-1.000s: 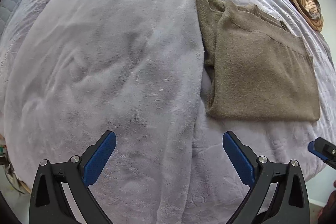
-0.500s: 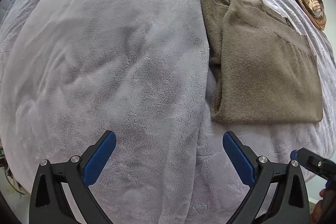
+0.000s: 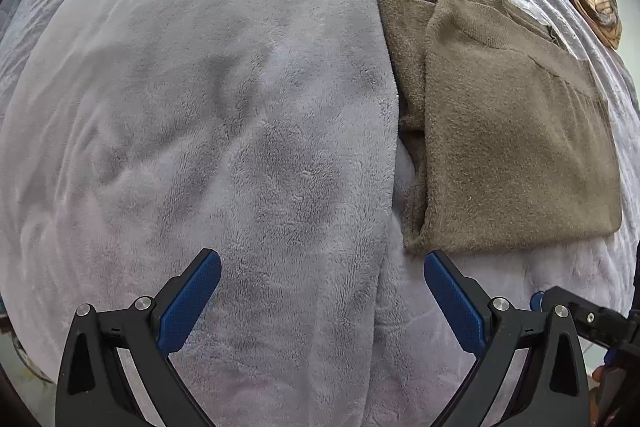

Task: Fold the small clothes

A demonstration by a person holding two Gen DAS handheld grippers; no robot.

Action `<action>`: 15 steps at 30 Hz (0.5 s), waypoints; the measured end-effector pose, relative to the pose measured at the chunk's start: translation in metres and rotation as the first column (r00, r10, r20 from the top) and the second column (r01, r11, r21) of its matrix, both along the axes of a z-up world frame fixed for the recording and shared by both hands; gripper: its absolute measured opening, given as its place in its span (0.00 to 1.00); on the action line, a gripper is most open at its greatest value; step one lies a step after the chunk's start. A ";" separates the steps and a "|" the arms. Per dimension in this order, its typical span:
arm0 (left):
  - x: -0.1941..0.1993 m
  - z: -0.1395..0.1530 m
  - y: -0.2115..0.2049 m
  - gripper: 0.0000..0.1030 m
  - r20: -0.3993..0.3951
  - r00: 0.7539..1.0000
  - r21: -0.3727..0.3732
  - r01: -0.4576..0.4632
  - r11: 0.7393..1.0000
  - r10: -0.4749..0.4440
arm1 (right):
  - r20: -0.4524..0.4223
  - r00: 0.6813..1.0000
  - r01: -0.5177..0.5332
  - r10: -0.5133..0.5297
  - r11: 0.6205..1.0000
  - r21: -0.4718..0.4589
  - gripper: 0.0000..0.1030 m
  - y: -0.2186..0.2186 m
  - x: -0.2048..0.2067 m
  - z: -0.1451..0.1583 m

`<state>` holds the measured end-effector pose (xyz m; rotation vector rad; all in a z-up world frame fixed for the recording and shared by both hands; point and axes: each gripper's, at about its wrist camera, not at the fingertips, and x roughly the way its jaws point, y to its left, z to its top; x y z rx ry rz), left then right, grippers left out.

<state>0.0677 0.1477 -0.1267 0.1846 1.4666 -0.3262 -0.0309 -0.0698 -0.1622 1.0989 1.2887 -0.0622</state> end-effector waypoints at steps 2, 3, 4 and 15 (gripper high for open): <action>0.003 -0.002 0.001 0.99 -0.016 1.000 -0.026 -0.012 1.000 0.012 | 0.007 1.000 0.014 -0.014 1.000 0.014 0.64 -0.001 0.002 -0.004; 0.005 -0.002 0.002 0.99 -0.025 1.000 -0.039 -0.019 0.999 0.018 | 0.010 1.000 0.024 -0.024 0.999 0.024 0.64 -0.002 0.003 -0.007; 0.008 -0.004 0.004 0.99 -0.033 0.999 -0.055 -0.035 0.998 0.033 | 0.012 0.999 0.032 -0.033 0.999 0.034 0.64 -0.002 0.004 -0.009; 0.031 -0.011 0.009 0.99 -0.049 0.996 -0.158 -0.088 0.984 0.081 | 0.069 0.978 0.178 -0.195 0.964 0.200 0.64 -0.006 0.015 -0.045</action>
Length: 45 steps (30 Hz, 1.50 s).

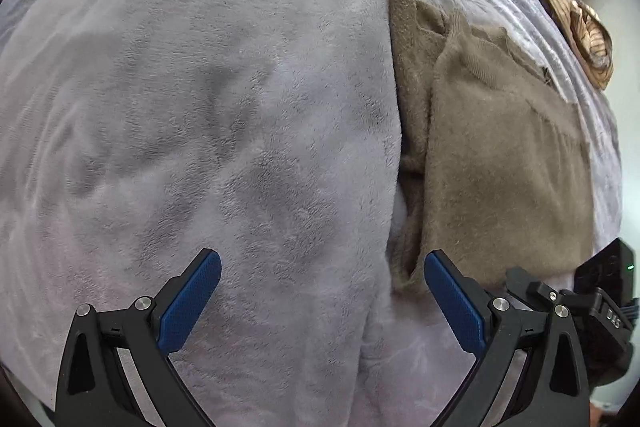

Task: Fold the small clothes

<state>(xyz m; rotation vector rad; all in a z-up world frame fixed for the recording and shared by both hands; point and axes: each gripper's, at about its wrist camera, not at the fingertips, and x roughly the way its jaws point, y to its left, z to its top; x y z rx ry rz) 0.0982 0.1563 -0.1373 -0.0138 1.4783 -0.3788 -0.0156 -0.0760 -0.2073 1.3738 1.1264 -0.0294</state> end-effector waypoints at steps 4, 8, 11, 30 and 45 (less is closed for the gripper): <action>0.009 -0.002 0.002 0.99 -0.050 0.998 -0.117 -0.033 0.993 0.028 | 0.053 0.994 0.095 -0.099 0.992 0.088 0.64 0.005 0.005 -0.012; 0.016 0.002 0.000 0.99 -0.078 0.997 -0.219 -0.045 0.975 0.029 | 0.050 0.977 0.191 -0.205 0.959 0.210 0.60 0.011 0.015 -0.029; 0.025 0.002 -0.007 0.99 -0.118 0.993 -0.312 -0.047 0.949 0.010 | 0.048 0.966 0.231 -0.254 0.931 0.282 0.08 0.008 0.018 -0.034; 0.088 -0.022 -0.157 0.60 -0.184 0.952 -0.399 0.154 0.904 -0.244 | 0.241 0.970 -0.012 -0.021 0.991 0.134 0.08 0.002 0.044 0.036; 0.064 0.061 -0.207 0.20 0.011 0.969 -0.292 0.241 0.926 -0.249 | 0.154 0.972 -0.176 0.176 0.984 -0.016 0.12 -0.047 -0.013 0.067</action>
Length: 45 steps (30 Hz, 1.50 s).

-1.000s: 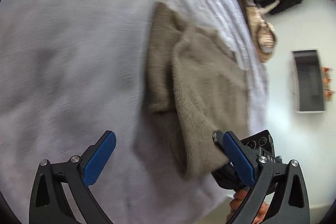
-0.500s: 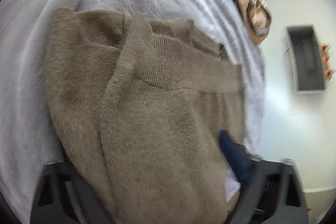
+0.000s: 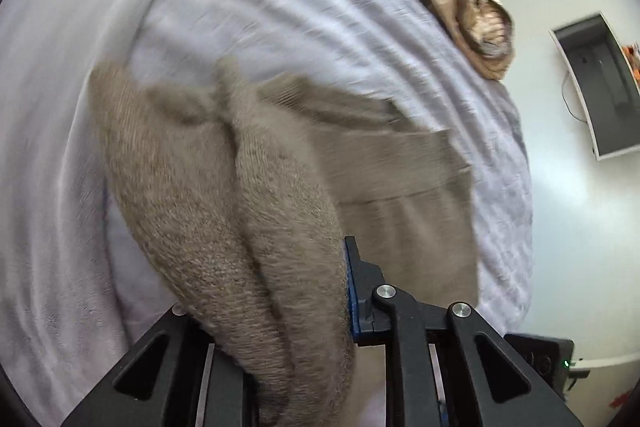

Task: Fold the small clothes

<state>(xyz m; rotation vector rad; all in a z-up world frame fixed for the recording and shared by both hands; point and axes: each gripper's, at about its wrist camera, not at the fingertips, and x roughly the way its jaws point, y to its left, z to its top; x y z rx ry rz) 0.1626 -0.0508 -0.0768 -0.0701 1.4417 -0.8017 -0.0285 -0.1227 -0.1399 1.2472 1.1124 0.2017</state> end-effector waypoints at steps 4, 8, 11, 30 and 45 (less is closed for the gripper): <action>-0.018 0.039 -0.057 0.20 0.087 0.993 0.028 0.084 0.996 -0.086 | -0.022 0.992 0.118 -0.120 0.990 -0.082 0.12 -0.060 -0.030 0.007; -0.052 0.053 -0.144 0.20 0.180 0.963 0.102 0.187 0.977 -0.203 | -0.003 0.964 0.264 -0.265 0.960 -0.090 0.12 -0.125 -0.052 0.009; -0.082 0.030 -0.208 0.20 0.204 0.936 0.195 0.248 0.949 -0.287 | 0.000 0.940 0.340 -0.341 0.936 -0.086 0.12 -0.162 -0.063 -0.001; -0.126 0.065 -0.209 0.95 0.401 0.890 0.164 0.165 0.973 -0.218 | -0.007 0.856 0.487 -0.518 0.801 0.348 0.45 -0.235 -0.108 -0.089; -0.072 -0.014 -0.124 0.95 0.345 0.938 0.352 -0.092 0.931 -0.038 | 0.121 0.983 0.144 -0.136 0.987 -0.066 0.19 -0.243 0.009 -0.014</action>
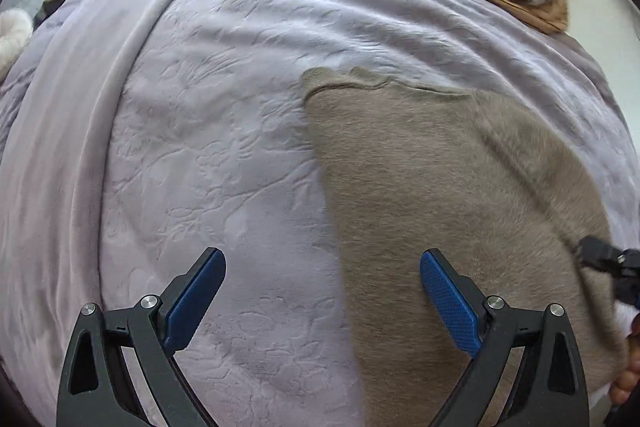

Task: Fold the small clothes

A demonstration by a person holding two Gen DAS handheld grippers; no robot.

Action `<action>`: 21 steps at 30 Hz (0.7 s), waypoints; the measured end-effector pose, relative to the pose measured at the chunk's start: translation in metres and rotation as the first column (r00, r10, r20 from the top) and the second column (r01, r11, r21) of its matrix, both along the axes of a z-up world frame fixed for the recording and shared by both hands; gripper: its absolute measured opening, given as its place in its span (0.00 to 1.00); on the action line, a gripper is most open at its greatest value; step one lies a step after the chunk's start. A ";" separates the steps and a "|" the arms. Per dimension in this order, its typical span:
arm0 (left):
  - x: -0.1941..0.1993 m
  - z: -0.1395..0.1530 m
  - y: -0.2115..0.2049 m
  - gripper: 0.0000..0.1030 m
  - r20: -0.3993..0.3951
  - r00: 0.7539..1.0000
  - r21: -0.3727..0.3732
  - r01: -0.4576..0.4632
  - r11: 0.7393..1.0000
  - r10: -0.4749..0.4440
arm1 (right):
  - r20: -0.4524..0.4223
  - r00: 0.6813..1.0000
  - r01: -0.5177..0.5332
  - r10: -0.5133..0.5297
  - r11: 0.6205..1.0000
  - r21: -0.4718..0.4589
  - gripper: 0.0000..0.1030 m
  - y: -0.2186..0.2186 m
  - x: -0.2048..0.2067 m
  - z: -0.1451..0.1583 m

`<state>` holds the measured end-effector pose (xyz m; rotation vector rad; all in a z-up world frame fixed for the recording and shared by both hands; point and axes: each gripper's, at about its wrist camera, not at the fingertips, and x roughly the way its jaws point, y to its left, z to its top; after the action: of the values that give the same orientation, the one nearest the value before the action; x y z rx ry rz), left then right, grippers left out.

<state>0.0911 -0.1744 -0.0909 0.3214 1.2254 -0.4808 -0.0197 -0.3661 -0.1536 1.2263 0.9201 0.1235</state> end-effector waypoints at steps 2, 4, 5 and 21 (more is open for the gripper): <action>-0.008 -0.007 -0.005 0.95 0.005 0.999 0.021 0.039 0.999 -0.039 | 0.004 1.000 0.014 -0.014 0.999 -0.040 0.18 0.002 -0.010 0.007; -0.011 -0.017 -0.010 0.96 0.008 0.998 0.038 0.063 0.997 -0.063 | -0.055 0.997 0.044 -0.047 0.997 -0.057 0.18 0.000 -0.013 -0.007; -0.012 -0.021 -0.011 0.96 0.002 0.998 0.032 0.065 0.997 -0.065 | -0.119 0.990 0.061 -0.070 0.995 -0.075 0.18 -0.003 -0.018 -0.023; -0.054 -0.002 0.021 0.96 -0.095 0.994 0.071 0.067 0.995 -0.060 | -0.215 0.973 -0.153 0.083 0.929 -0.336 0.48 0.043 -0.032 0.056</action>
<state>0.0373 -0.1534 -0.0930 0.4060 1.3284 -0.5100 -0.0512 -0.3234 -0.0973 0.8600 1.1358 -0.0670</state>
